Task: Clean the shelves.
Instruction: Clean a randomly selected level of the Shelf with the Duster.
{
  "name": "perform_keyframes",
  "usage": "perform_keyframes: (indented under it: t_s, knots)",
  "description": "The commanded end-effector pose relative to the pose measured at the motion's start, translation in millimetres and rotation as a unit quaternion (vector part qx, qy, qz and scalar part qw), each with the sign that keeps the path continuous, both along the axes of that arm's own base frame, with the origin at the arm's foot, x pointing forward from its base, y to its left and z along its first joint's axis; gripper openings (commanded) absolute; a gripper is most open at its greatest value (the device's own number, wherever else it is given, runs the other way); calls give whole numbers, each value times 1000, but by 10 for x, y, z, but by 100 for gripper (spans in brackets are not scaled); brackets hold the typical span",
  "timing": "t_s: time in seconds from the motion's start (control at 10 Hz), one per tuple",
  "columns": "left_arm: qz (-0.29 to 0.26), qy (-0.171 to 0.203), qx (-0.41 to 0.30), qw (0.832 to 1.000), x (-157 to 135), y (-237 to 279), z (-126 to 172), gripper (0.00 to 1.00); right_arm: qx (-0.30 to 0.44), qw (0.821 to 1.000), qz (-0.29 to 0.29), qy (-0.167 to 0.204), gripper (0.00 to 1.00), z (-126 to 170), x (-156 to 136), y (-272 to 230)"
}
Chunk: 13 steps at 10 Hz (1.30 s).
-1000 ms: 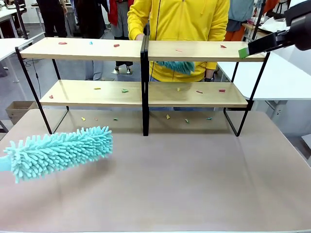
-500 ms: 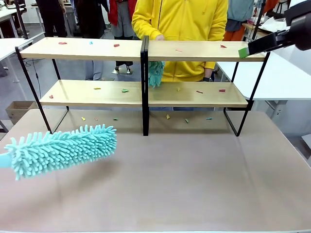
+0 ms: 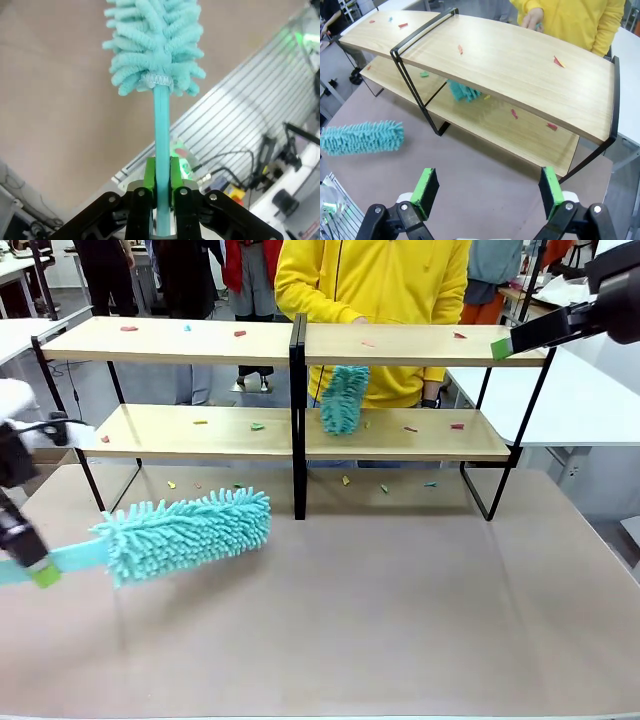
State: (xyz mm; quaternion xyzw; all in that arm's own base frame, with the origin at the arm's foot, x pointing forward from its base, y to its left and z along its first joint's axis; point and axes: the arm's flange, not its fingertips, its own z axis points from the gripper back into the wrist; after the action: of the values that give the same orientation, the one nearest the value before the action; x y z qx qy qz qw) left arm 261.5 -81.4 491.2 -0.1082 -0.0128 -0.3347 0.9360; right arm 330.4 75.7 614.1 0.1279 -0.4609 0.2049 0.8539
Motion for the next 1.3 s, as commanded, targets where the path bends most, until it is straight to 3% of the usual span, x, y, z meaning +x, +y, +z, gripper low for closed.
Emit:
perform_keyframes:
  t_s: [0.0,0.1,0.3,0.5,0.6,0.7,1.0,1.2]
  knots:
    - [61,-4,11,998,80,-295,-449,13,0,1000,0,0,100,7,11,-6]
    - [86,-7,5,996,186,-436,-587,13,0,1000,0,0,100,7,11,-6]
    - [158,-80,-27,984,266,-725,-906,13,0,1000,0,0,100,7,11,-6]
    - [203,-117,-37,971,270,-921,-1120,13,0,1000,0,0,100,7,11,-6]
    - [201,-58,16,978,290,-989,-1169,13,0,1000,0,0,100,7,11,-6]
    - [179,-89,-35,979,726,-988,-571,13,0,1000,0,0,100,7,11,-6]
    - [179,-89,-35,979,726,-988,-571,13,0,1000,0,0,100,7,11,-6]
    - [220,-100,-48,969,790,-1135,-741,13,0,1000,0,0,100,7,11,-6]
